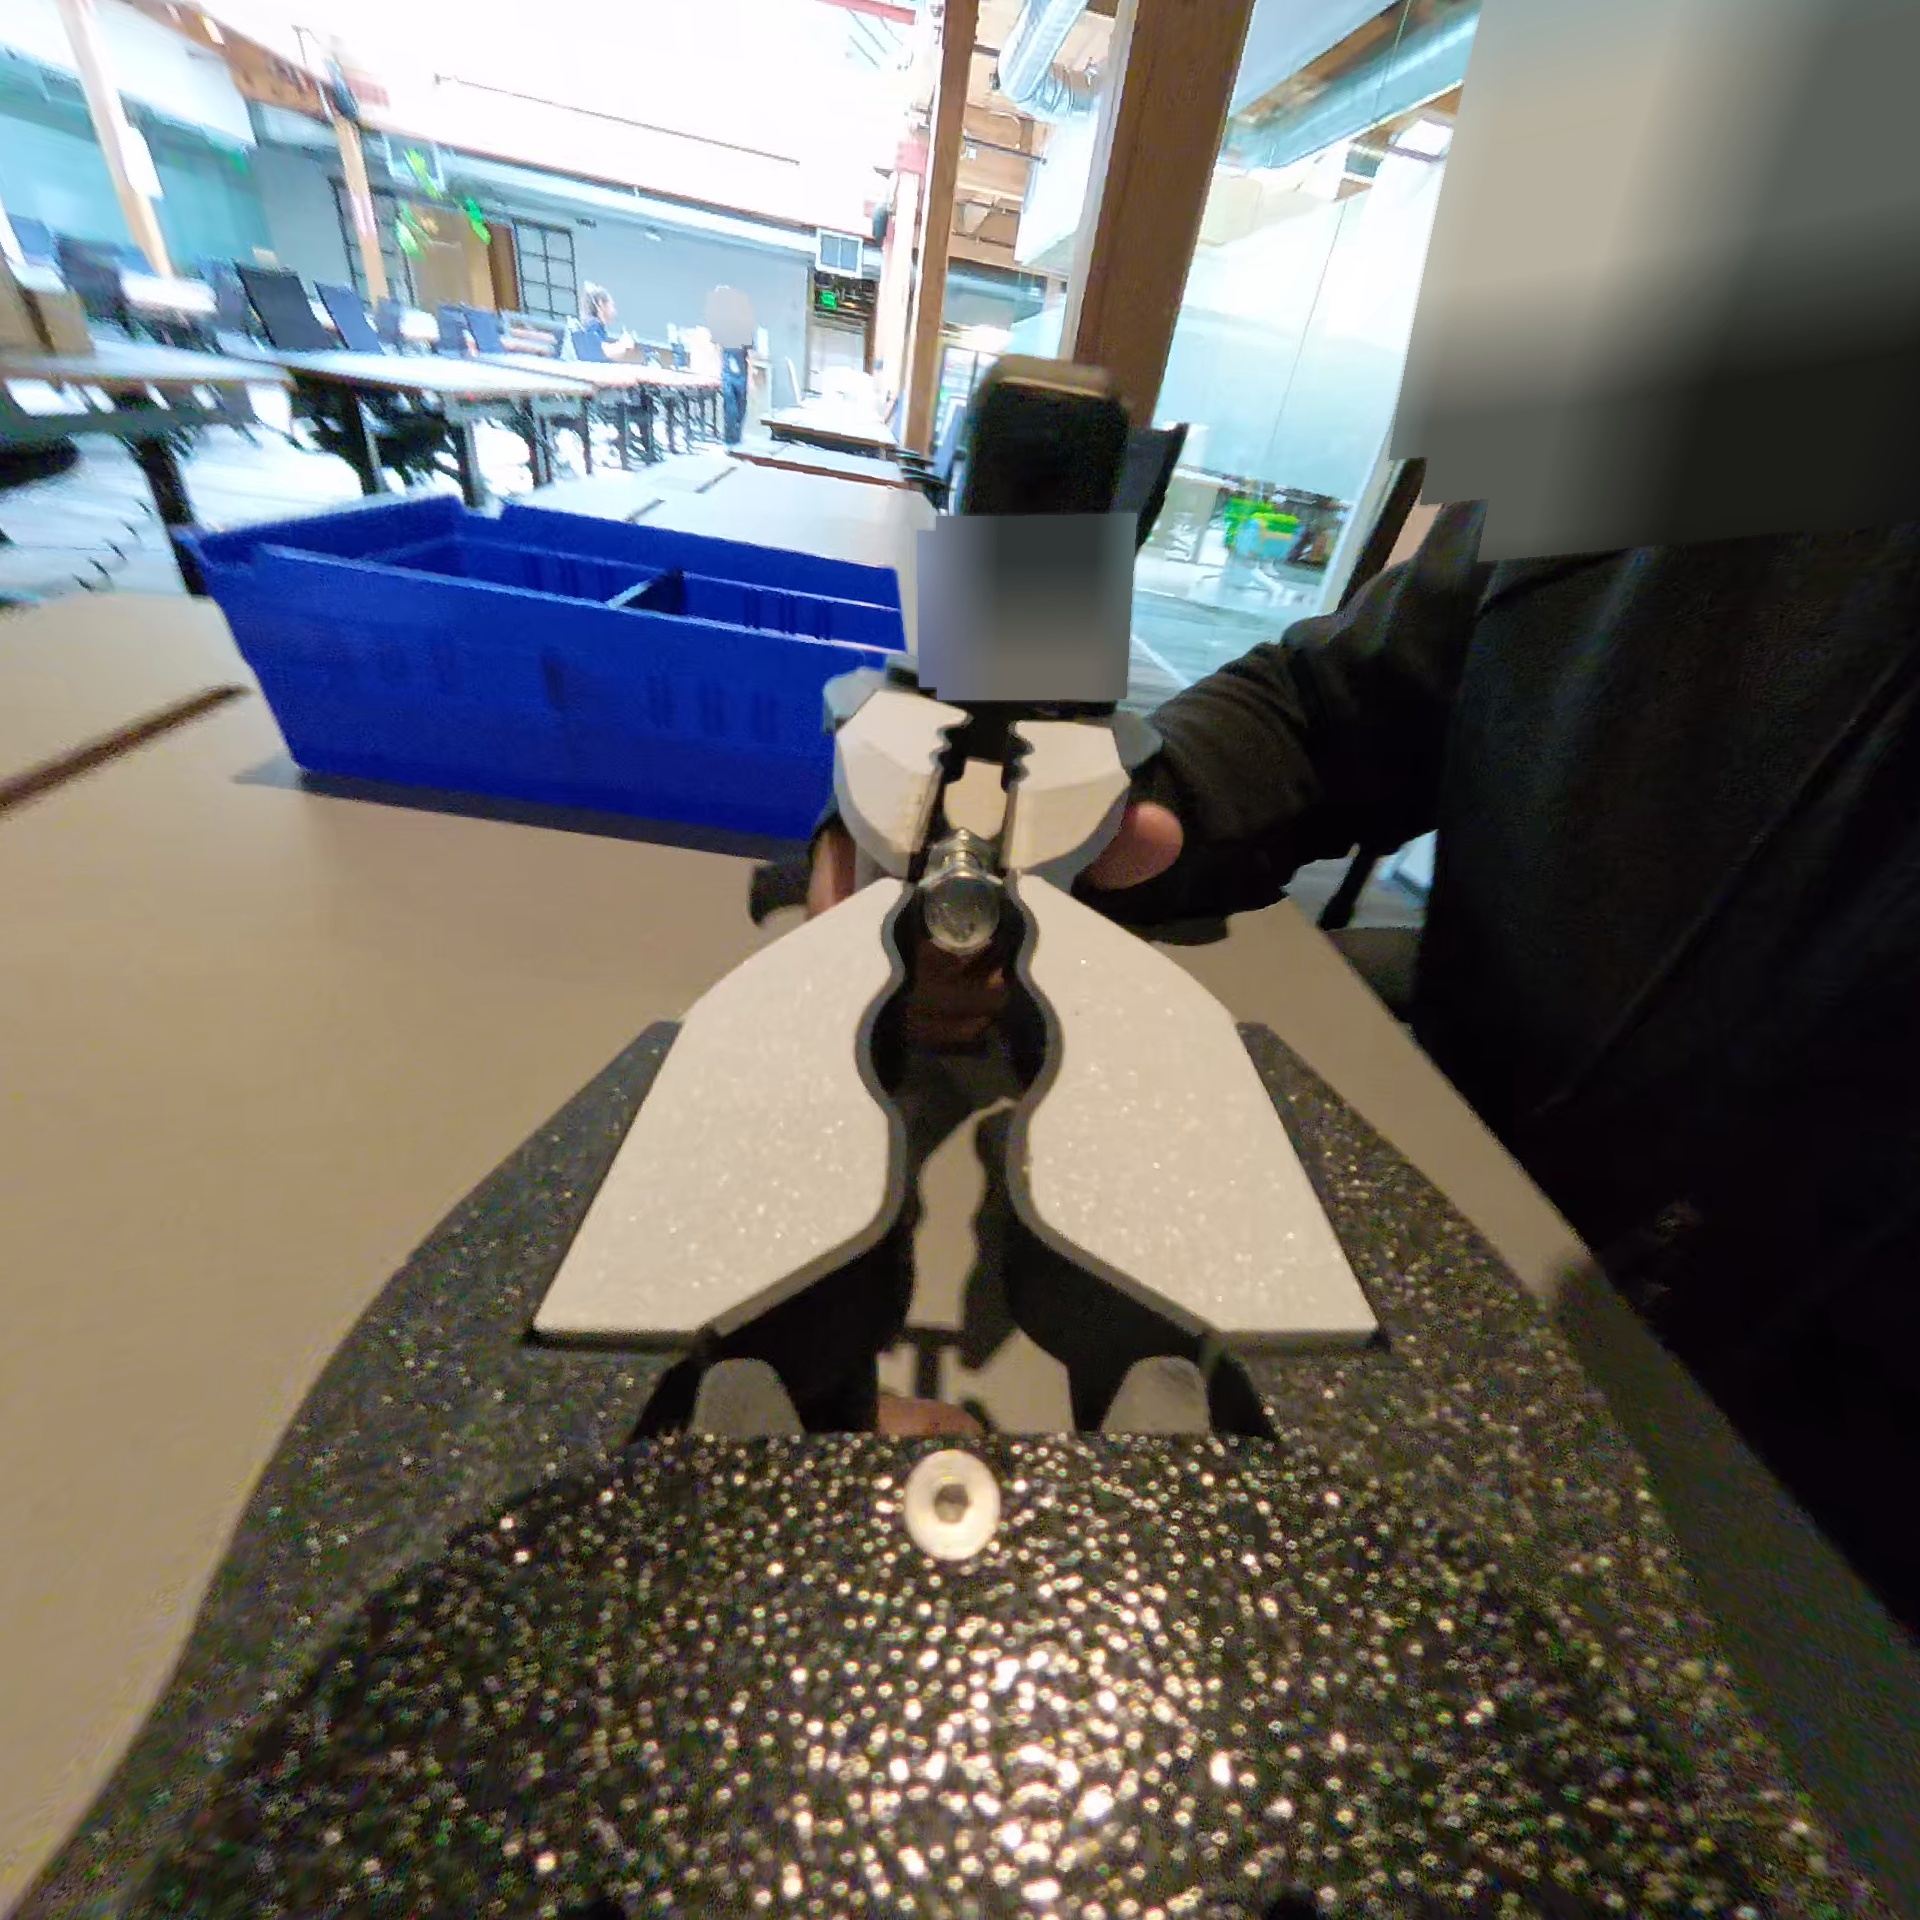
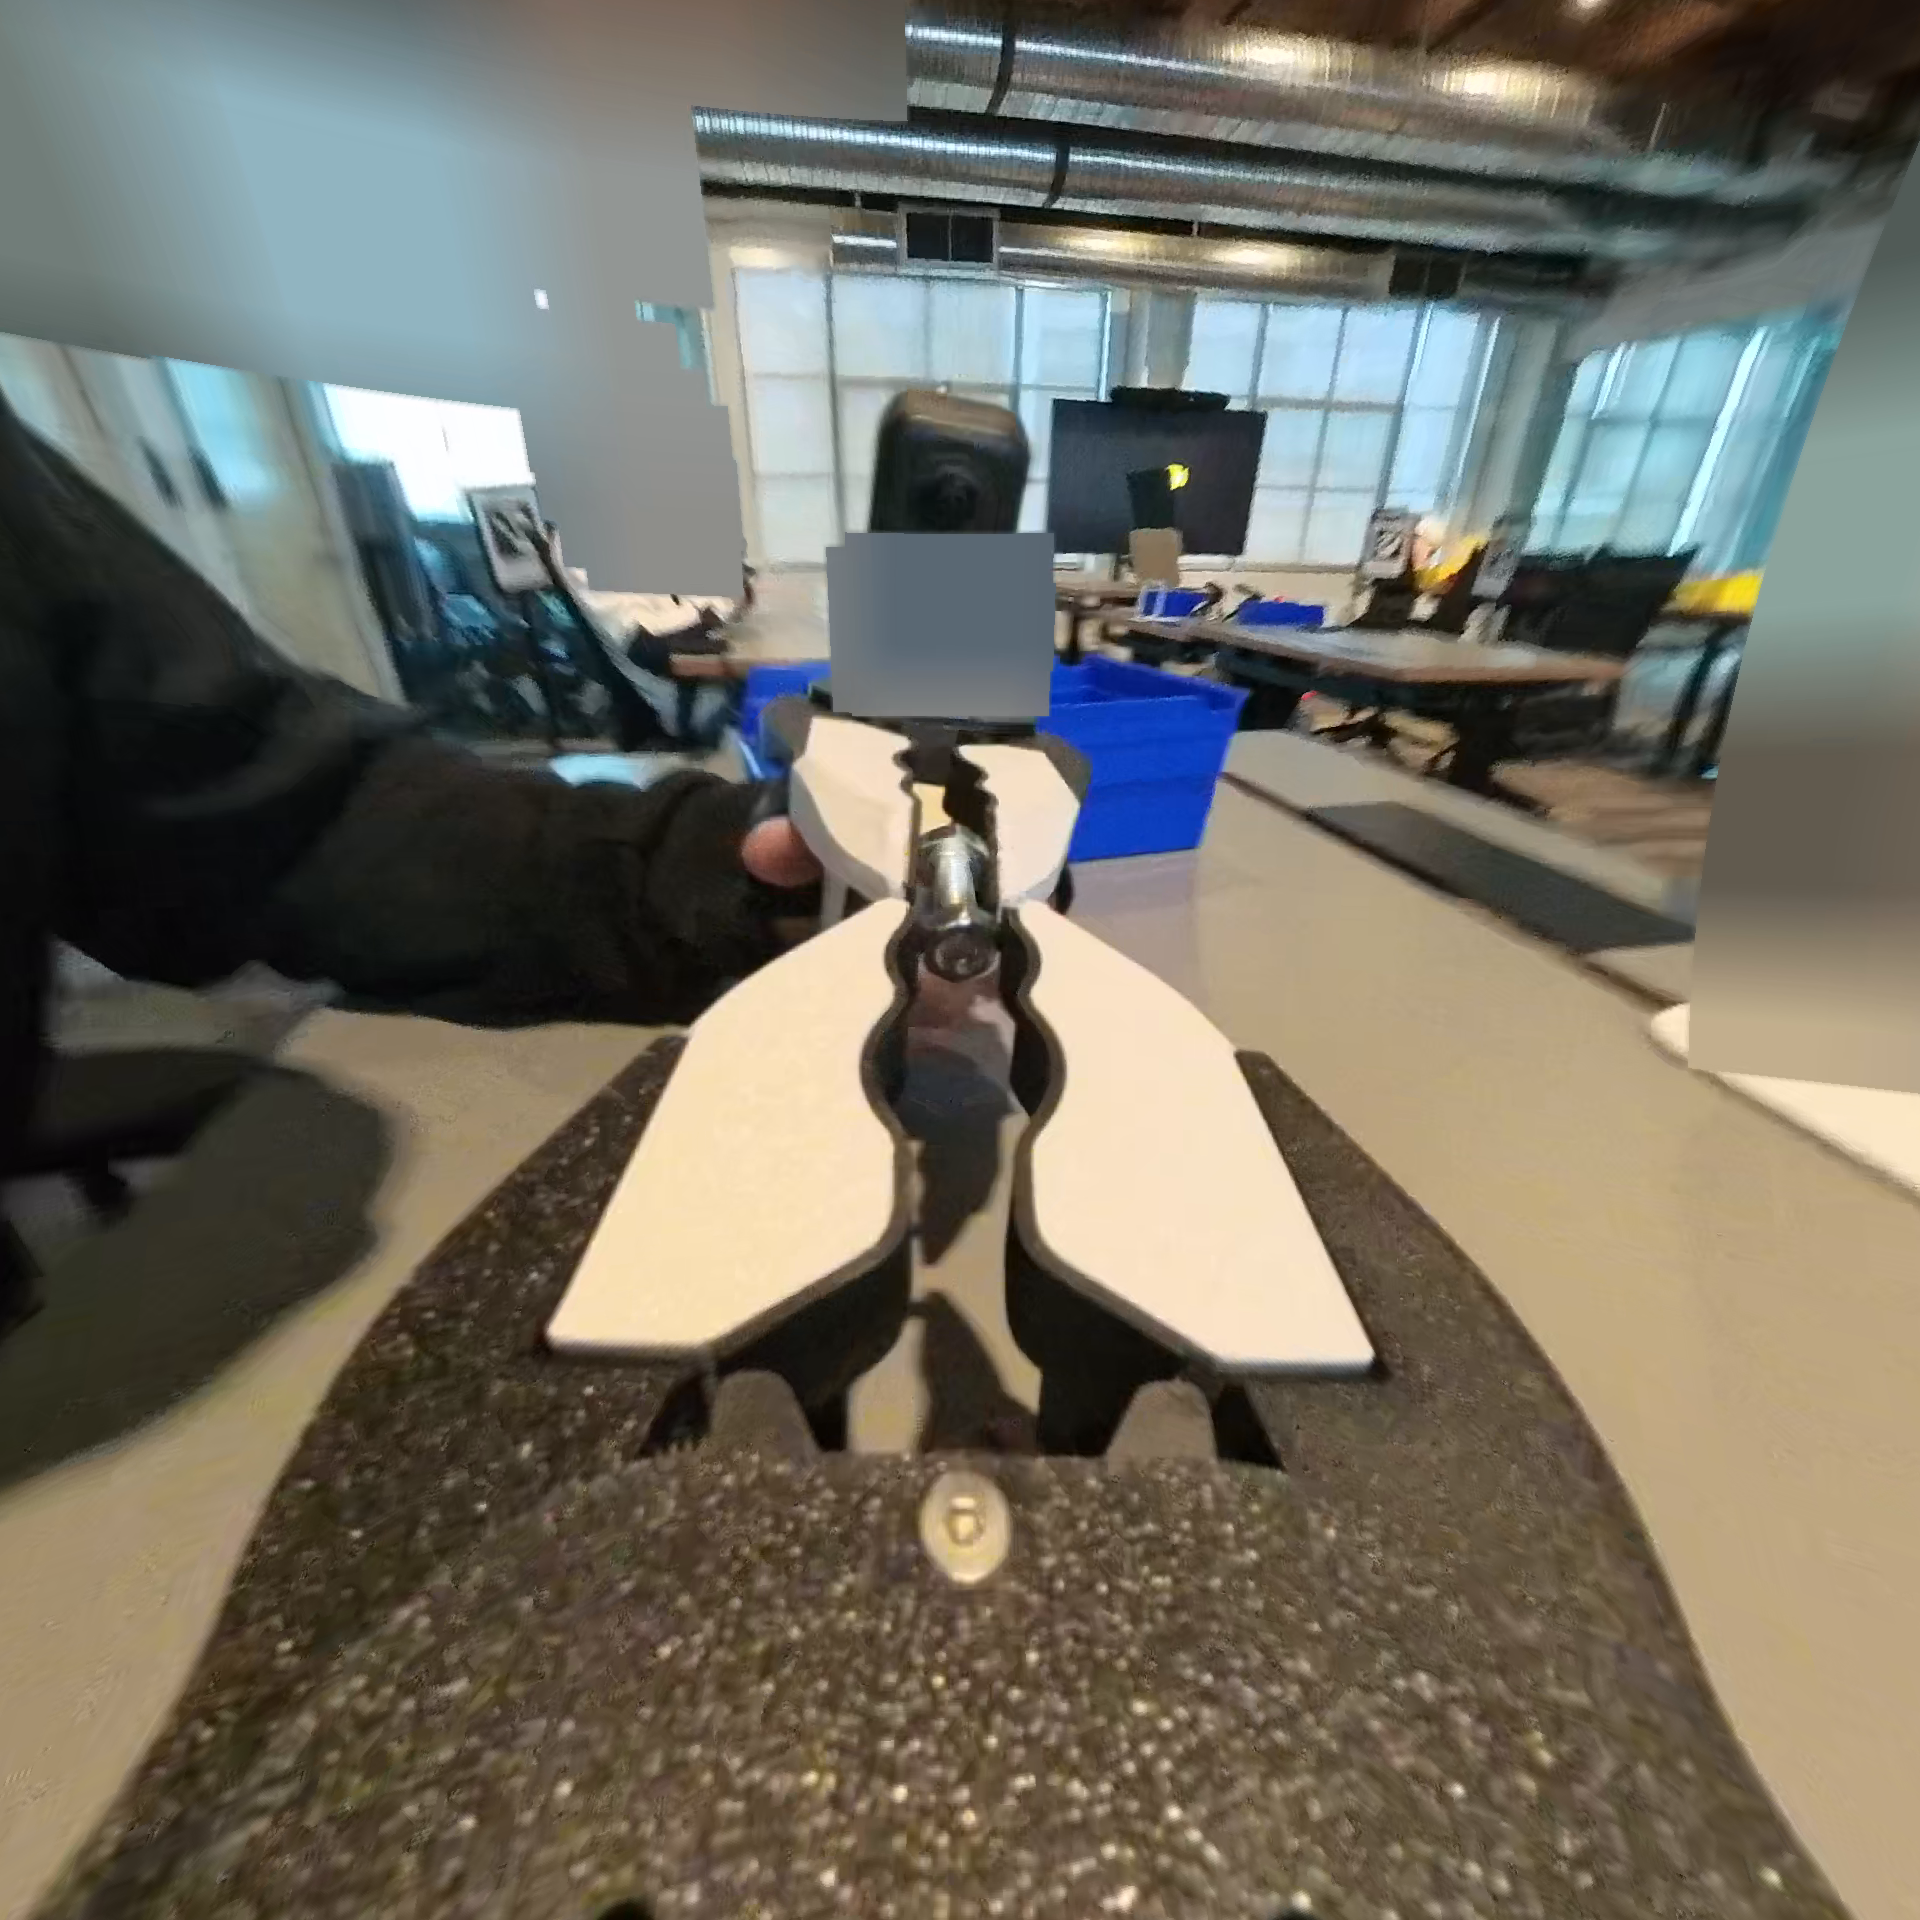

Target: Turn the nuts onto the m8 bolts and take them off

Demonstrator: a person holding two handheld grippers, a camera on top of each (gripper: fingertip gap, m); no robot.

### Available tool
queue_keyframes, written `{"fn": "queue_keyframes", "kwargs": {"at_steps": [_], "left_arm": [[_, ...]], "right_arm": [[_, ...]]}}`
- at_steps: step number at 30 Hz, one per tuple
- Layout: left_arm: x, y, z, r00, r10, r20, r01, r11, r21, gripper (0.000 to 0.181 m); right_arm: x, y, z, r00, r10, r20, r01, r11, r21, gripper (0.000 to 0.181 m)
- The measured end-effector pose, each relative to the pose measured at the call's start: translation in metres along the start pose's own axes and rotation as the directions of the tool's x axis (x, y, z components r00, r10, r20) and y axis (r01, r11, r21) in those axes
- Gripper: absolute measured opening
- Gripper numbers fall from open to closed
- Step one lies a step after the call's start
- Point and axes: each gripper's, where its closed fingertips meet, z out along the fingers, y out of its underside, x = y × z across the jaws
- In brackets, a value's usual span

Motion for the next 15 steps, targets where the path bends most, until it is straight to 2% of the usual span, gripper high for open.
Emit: {"fn": "queue_keyframes", "kwargs": {"at_steps": [2, 3, 5, 6, 7, 8, 10, 13, 15], "left_arm": [[0.002, 0.004, 0.001, 0.986, -0.161, -0.054, 0.160, 0.987, -0.020, 0.014], [0.003, 0.005, 0.001, 0.963, -0.257, -0.083, 0.256, 0.966, -0.032, 0.014], [0.003, 0.003, 0.002, 0.922, -0.371, -0.114, 0.371, 0.929, -0.021, 0.014], [0.002, 0.002, 0.002, 0.915, -0.386, -0.120, 0.388, 0.922, -0.012, 0.014], [0.001, 0.001, 0.002, 0.915, -0.384, -0.121, 0.386, 0.922, -0.004, 0.014], [0.001, 0.000, 0.001, 0.925, -0.363, -0.114, 0.366, 0.931, 0.005, 0.014], [-0.002, 0.001, -0.001, 0.954, -0.291, -0.078, 0.293, 0.956, 0.011, 0.014], [-0.006, -0.004, -0.004, 0.986, -0.165, -0.016, 0.165, 0.986, 0.030, 0.014], [-0.006, -0.008, -0.005, 0.995, -0.100, 0.006, 0.099, 0.994, 0.037, 0.014]], "right_arm": [[-0.002, 0.001, -0.001, 0.975, -0.220, -0.043, 0.219, 0.975, -0.026, 0.014], [-0.003, 0.002, -0.002, 0.931, -0.358, -0.071, 0.356, 0.934, -0.046, 0.014], [-0.003, 0.003, -0.002, 0.764, -0.629, -0.141, 0.620, 0.777, -0.110, 0.015], [-0.002, 0.002, -0.002, 0.677, -0.716, -0.167, 0.701, 0.698, -0.146, 0.015], [-0.002, 0.001, -0.002, 0.626, -0.757, -0.186, 0.738, 0.653, -0.171, 0.015], [-0.001, -0.001, -0.002, 0.625, -0.754, -0.202, 0.734, 0.656, -0.174, 0.015], [0.000, -0.004, -0.002, 0.727, -0.653, -0.212, 0.643, 0.756, -0.124, 0.021], [0.004, -0.006, -0.002, 0.890, -0.420, -0.177, 0.419, 0.907, -0.046, 0.029], [0.006, -0.003, -0.001, 0.958, -0.254, -0.135, 0.253, 0.967, -0.027, 0.031]]}}
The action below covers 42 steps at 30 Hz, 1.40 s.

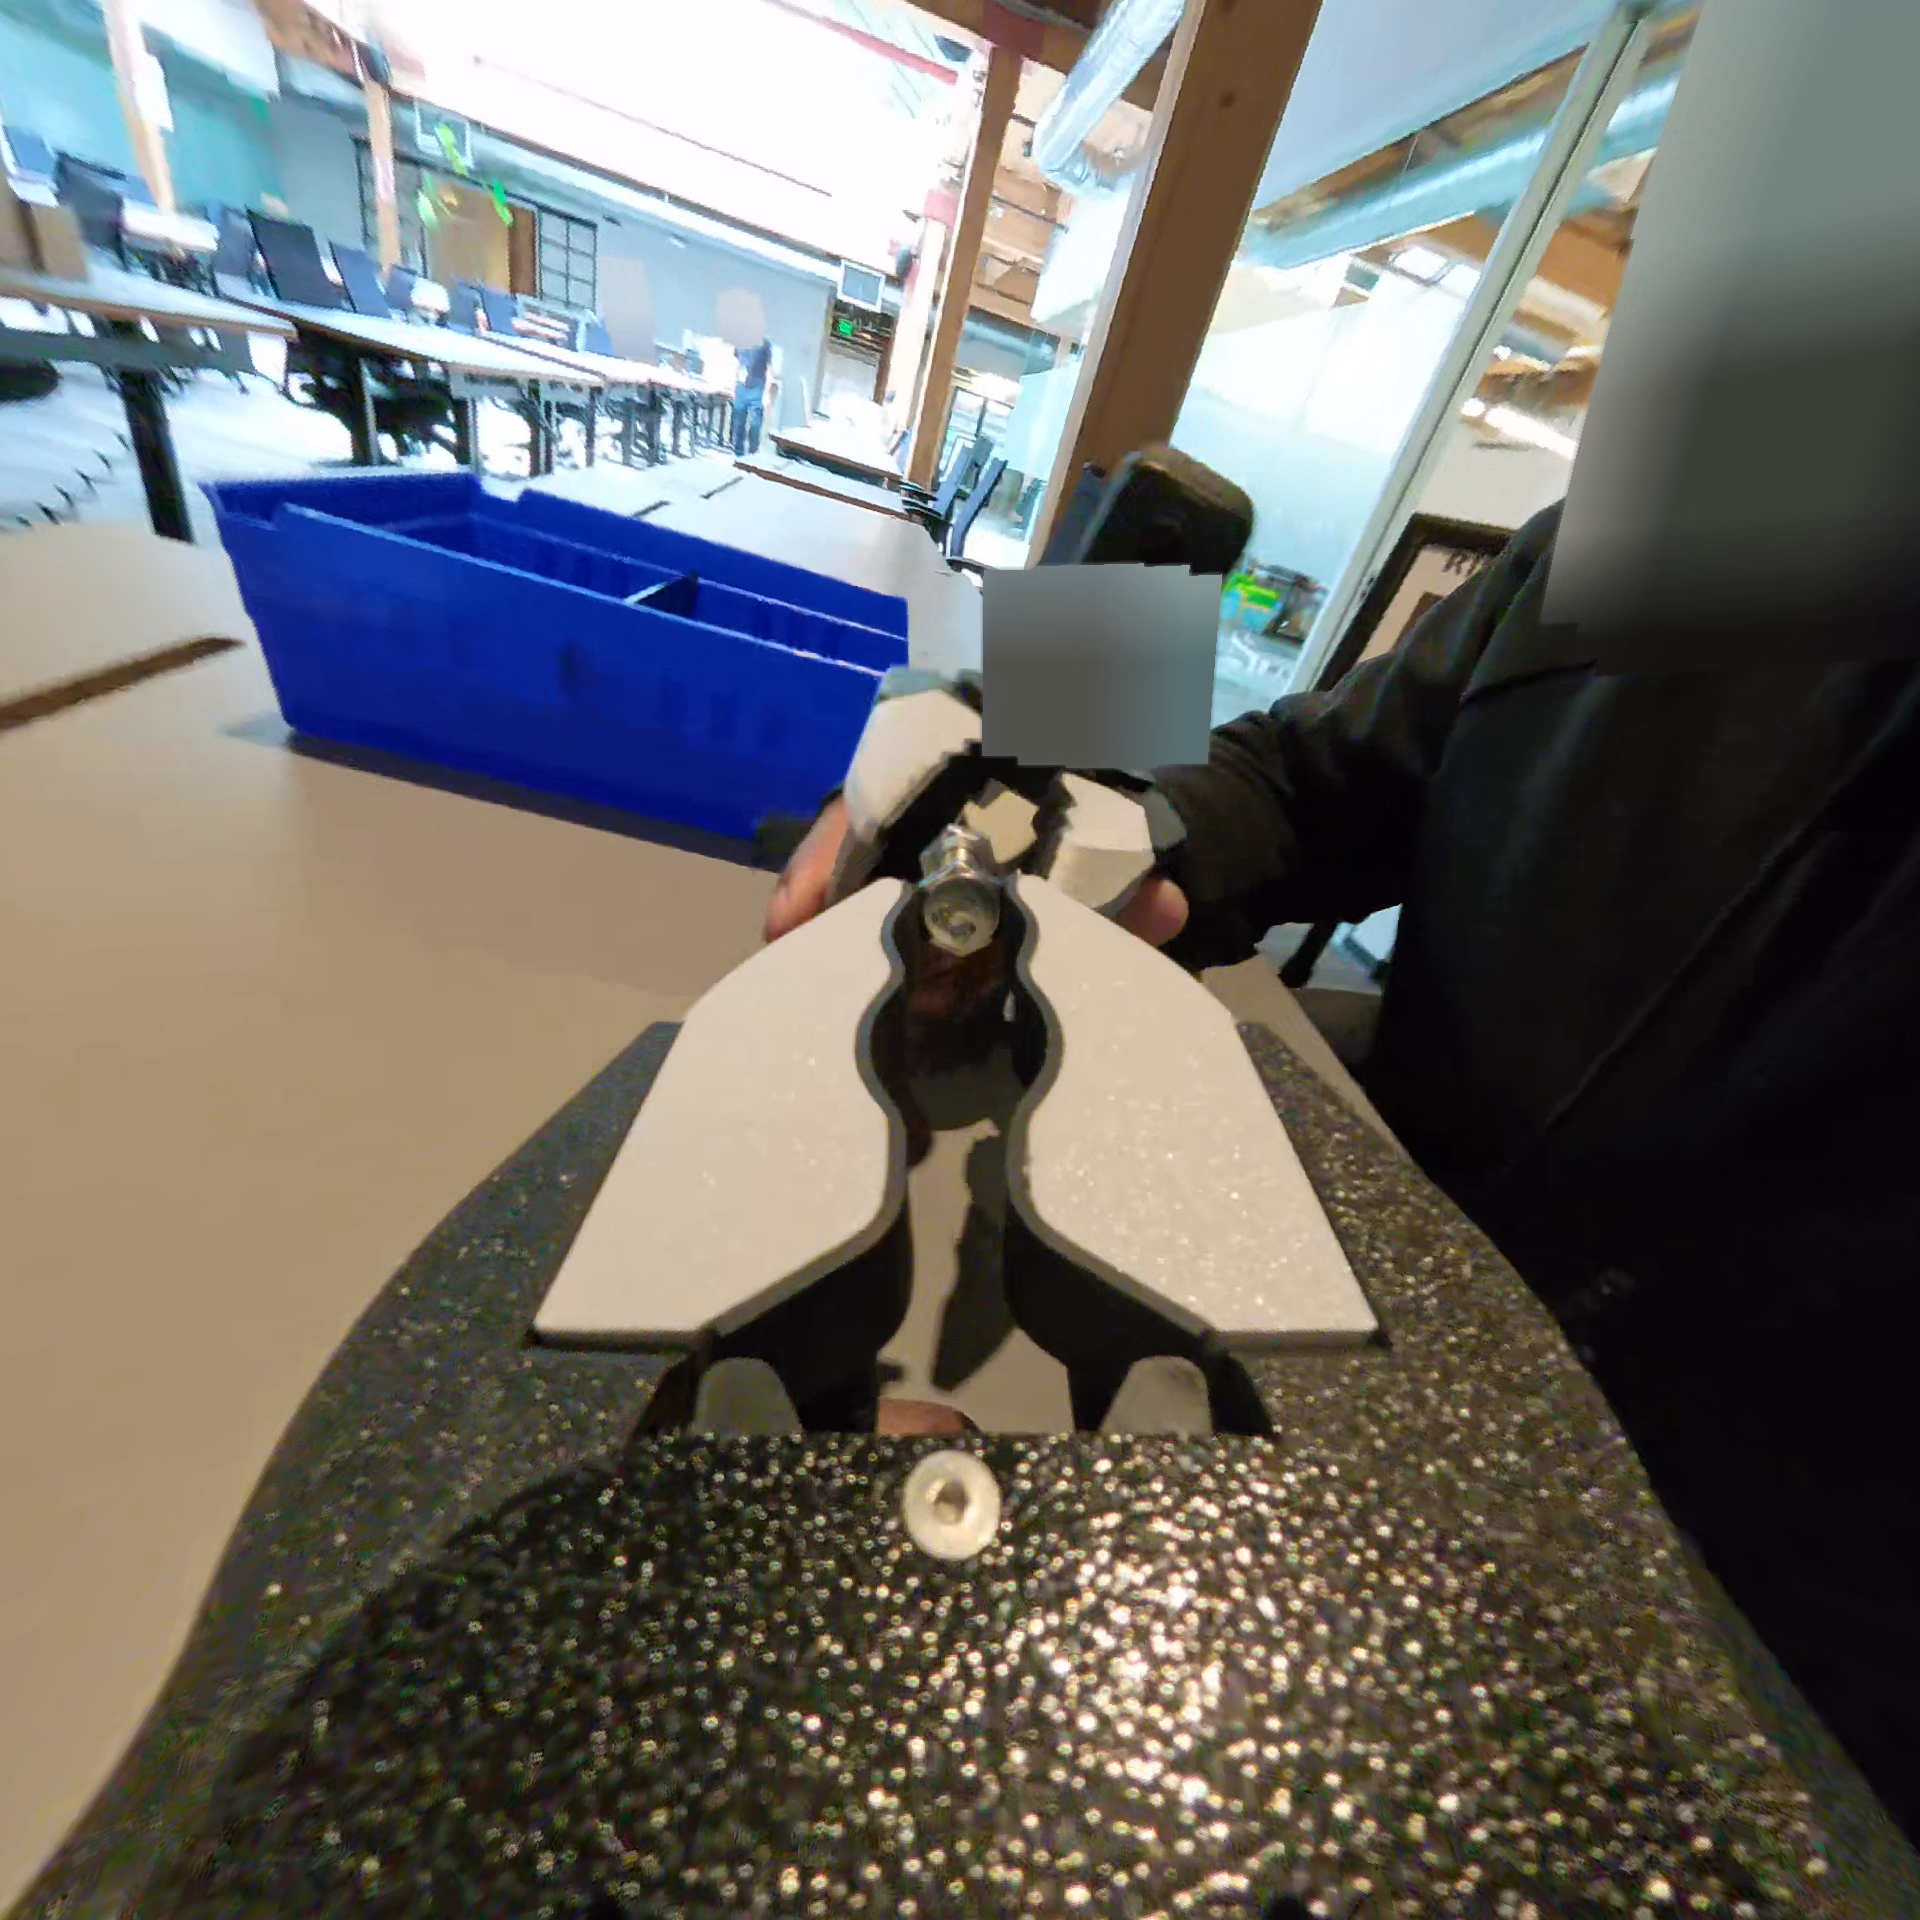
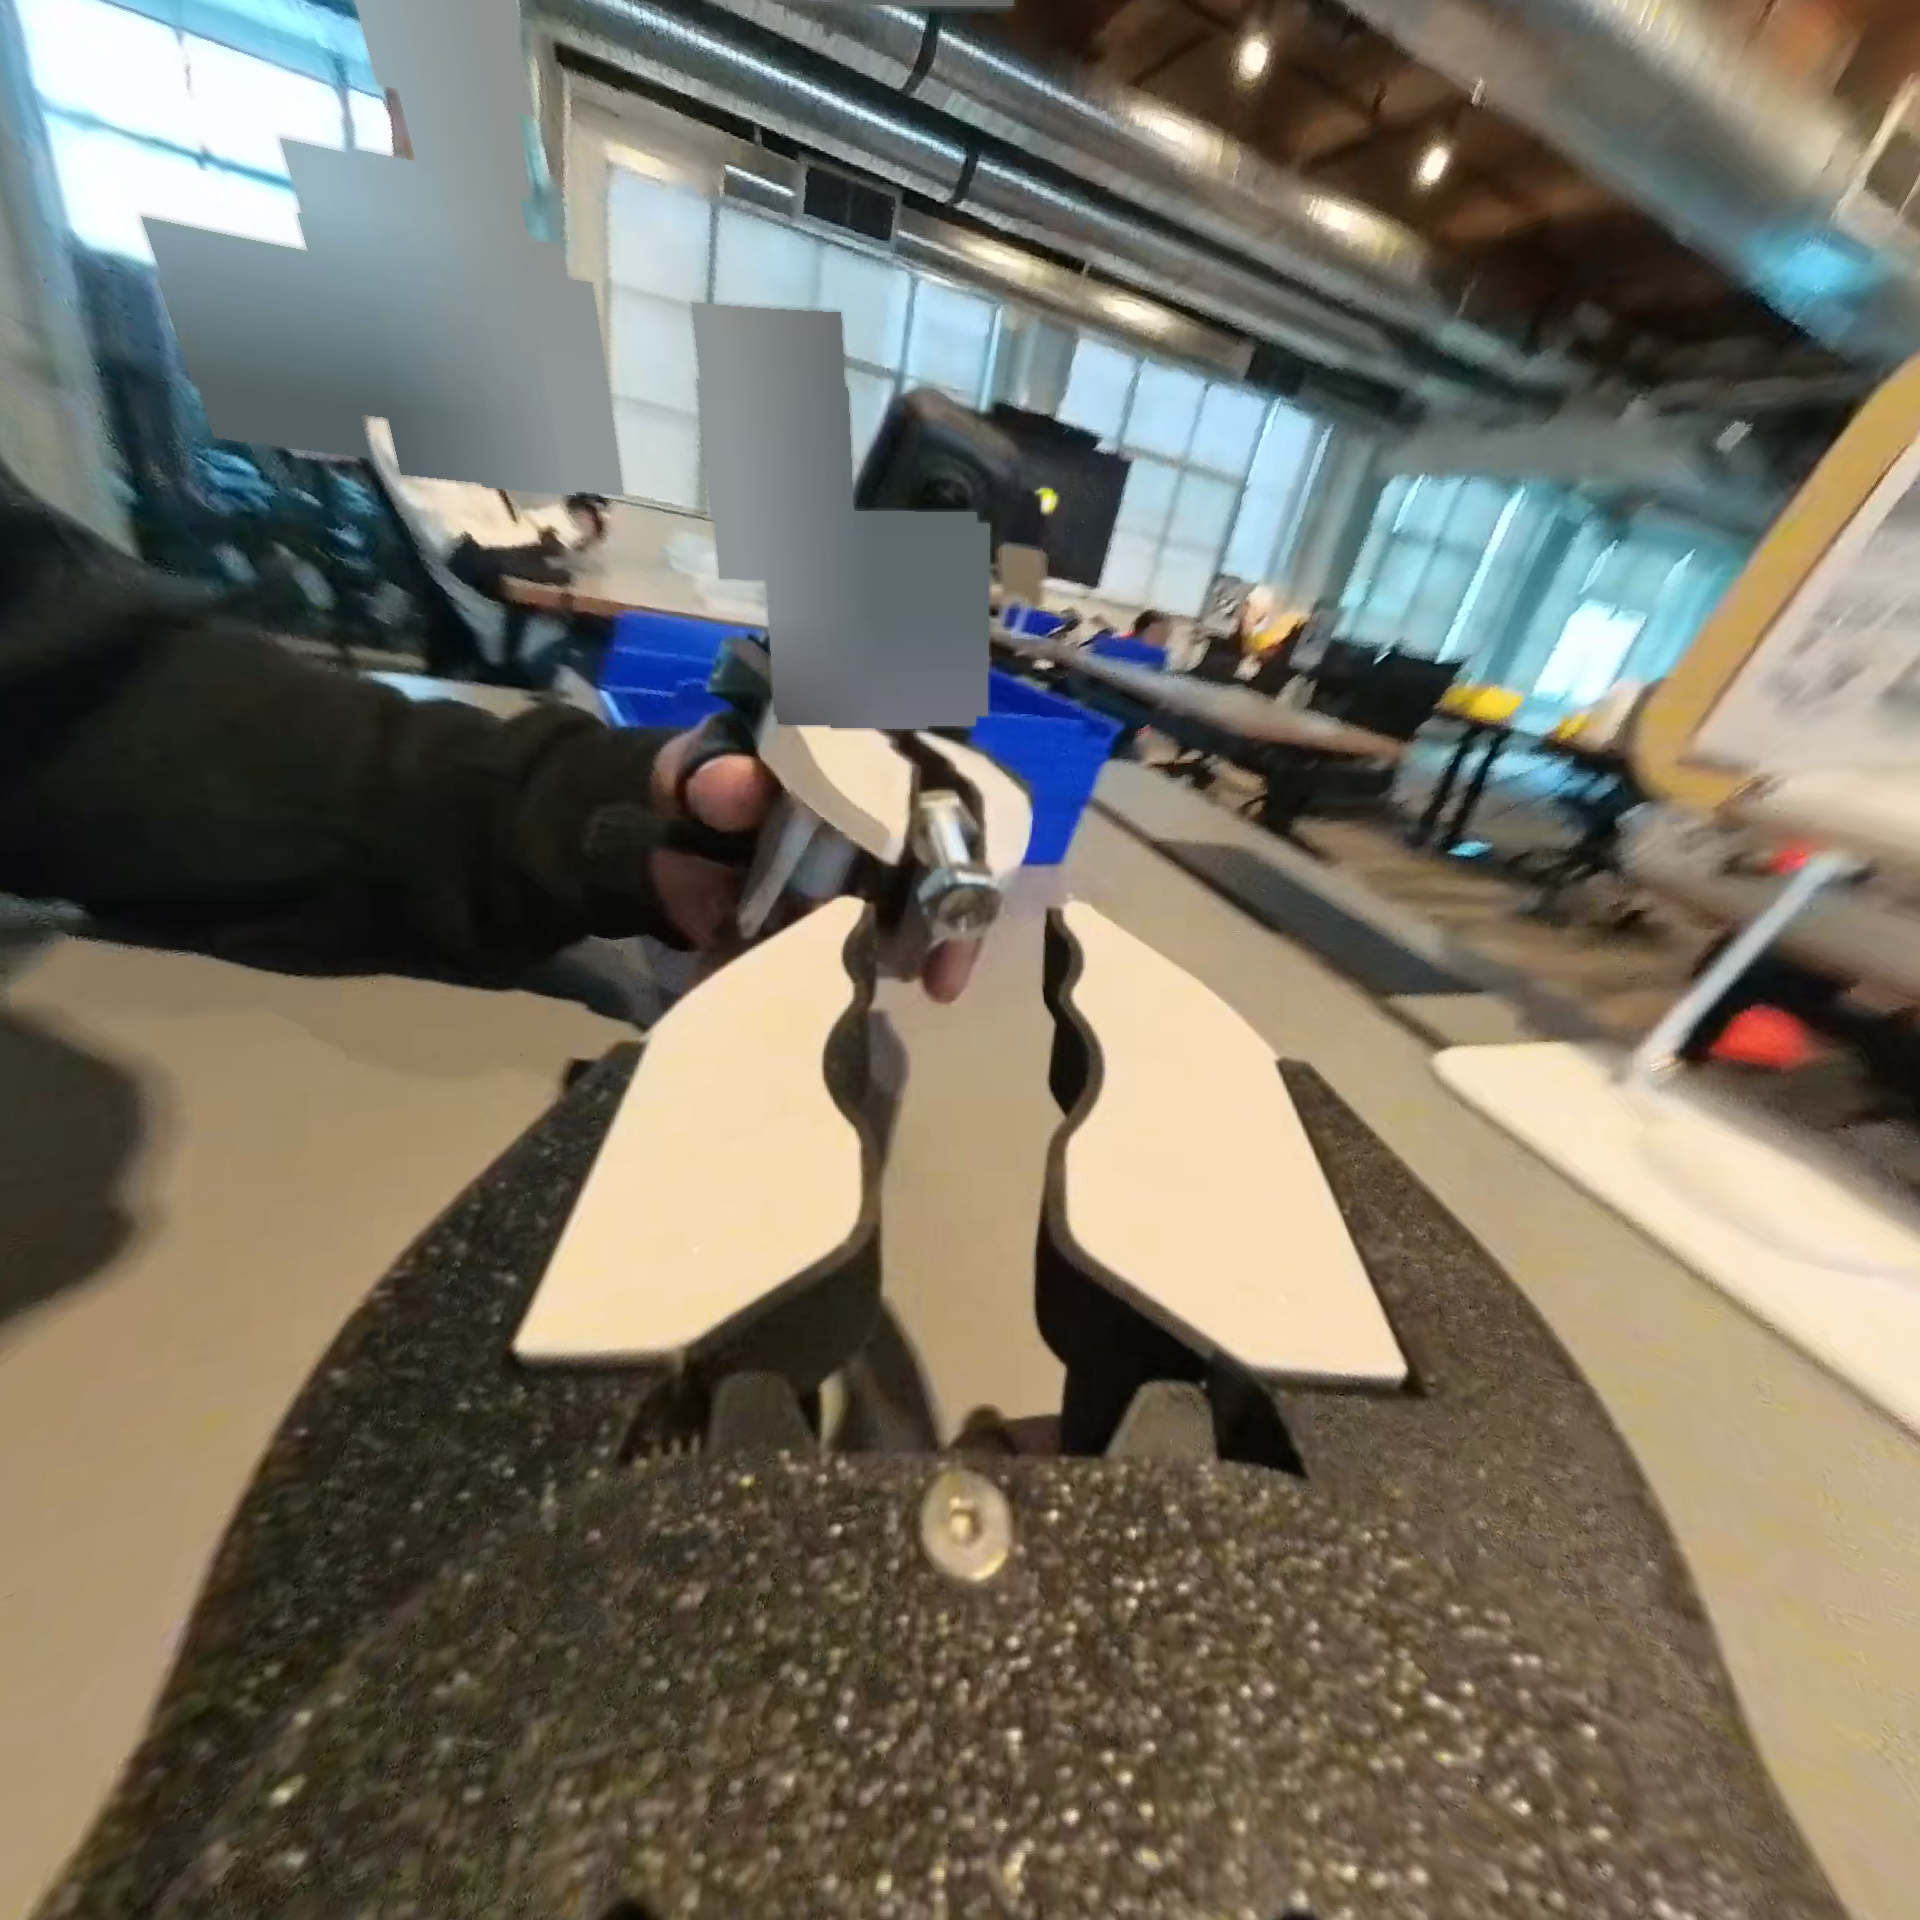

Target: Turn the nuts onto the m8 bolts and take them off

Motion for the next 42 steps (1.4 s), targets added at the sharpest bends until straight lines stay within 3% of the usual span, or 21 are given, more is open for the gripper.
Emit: {"fn": "queue_keyframes", "kwargs": {"at_steps": [6, 10, 12, 15, 17, 18, 20, 22, 23, 24, 26, 28, 30, 33, 35, 42], "left_arm": [[0.005, 0.002, 0.001, 0.994, 0.108, 0.006, -0.108, 0.994, -0.029, 0.014], [0.007, 0.012, 0.004, 0.989, 0.150, -0.002, -0.150, 0.985, -0.086, 0.014], [0.009, 0.014, 0.005, 0.988, 0.153, -0.016, -0.154, 0.984, -0.089, 0.014], [0.007, 0.017, 0.005, 0.999, 0.024, -0.029, -0.027, 0.994, -0.102, 0.014], [0.006, 0.021, 0.005, 0.985, -0.157, -0.067, 0.149, 0.983, -0.111, 0.014], [0.006, 0.022, 0.005, 0.970, -0.228, -0.089, 0.218, 0.970, -0.108, 0.014], [0.001, 0.027, 0.005, 0.945, -0.311, -0.106, 0.301, 0.949, -0.099, 0.014], [-0.003, 0.027, 0.003, 0.925, -0.355, -0.134, 0.350, 0.935, -0.062, 0.014], [-0.004, 0.025, 0.002, 0.917, -0.370, -0.148, 0.367, 0.929, -0.048, 0.014], [-0.005, 0.022, 0.000, 0.919, -0.365, -0.151, 0.365, 0.930, -0.028, 0.014], [-0.005, 0.013, -0.004, 0.938, -0.306, -0.161, 0.315, 0.949, 0.034, 0.014], [-0.004, 0.007, -0.008, 0.944, -0.275, -0.182, 0.292, 0.953, 0.078, 0.014], [-0.004, 0.002, -0.012, 0.942, -0.269, -0.202, 0.296, 0.948, 0.117, 0.014], [-0.005, -0.005, -0.017, 0.943, -0.253, -0.219, 0.292, 0.941, 0.172, 0.014], [-0.006, -0.007, -0.018, 0.946, -0.243, -0.216, 0.285, 0.939, 0.193, 0.013], [-0.003, 0.001, -0.010, 0.970, -0.173, -0.169, 0.198, 0.969, 0.149, 0.014]], "right_arm": [[-0.005, 0.003, 0.002, 0.958, 0.268, 0.102, -0.269, 0.963, -0.010, 0.029], [-0.011, 0.003, 0.002, 0.931, 0.329, 0.157, -0.329, 0.944, -0.026, 0.017], [-0.015, 0.006, 0.002, 0.943, 0.288, 0.167, -0.284, 0.958, -0.044, 0.015], [-0.014, 0.009, 0.001, 0.988, 0.092, 0.124, -0.086, 0.995, -0.051, 0.015], [-0.014, 0.012, 0.000, 0.982, -0.175, 0.069, 0.179, 0.982, -0.053, 0.015], [-0.014, 0.013, 0.000, 0.938, -0.345, 0.037, 0.346, 0.936, -0.063, 0.015], [-0.012, 0.019, 0.001, 0.756, -0.654, -0.010, 0.648, 0.750, -0.132, 0.015], [-0.006, 0.024, 0.002, 0.586, -0.808, -0.052, 0.783, 0.582, -0.220, 0.016], [-0.006, 0.024, 0.003, 0.570, -0.819, -0.065, 0.790, 0.568, -0.231, 0.019], [-0.006, 0.022, 0.003, 0.603, -0.794, -0.082, 0.765, 0.604, -0.224, 0.023], [-0.001, 0.014, 0.003, 0.750, -0.649, -0.126, 0.625, 0.758, -0.187, 0.029], [0.002, 0.011, 0.003, 0.906, -0.404, -0.122, 0.390, 0.912, -0.129, 0.031], [0.001, 0.015, 0.005, 0.989, -0.129, -0.065, 0.122, 0.987, -0.103, 0.032], [-0.005, 0.019, 0.007, 0.982, 0.189, 0.020, -0.187, 0.979, -0.085, 0.032], [-0.006, 0.015, 0.008, 0.951, 0.306, 0.045, -0.303, 0.951, -0.064, 0.032], [-0.006, 0.010, 0.009, 0.883, 0.467, 0.052, -0.466, 0.884, -0.036, 0.031]]}}
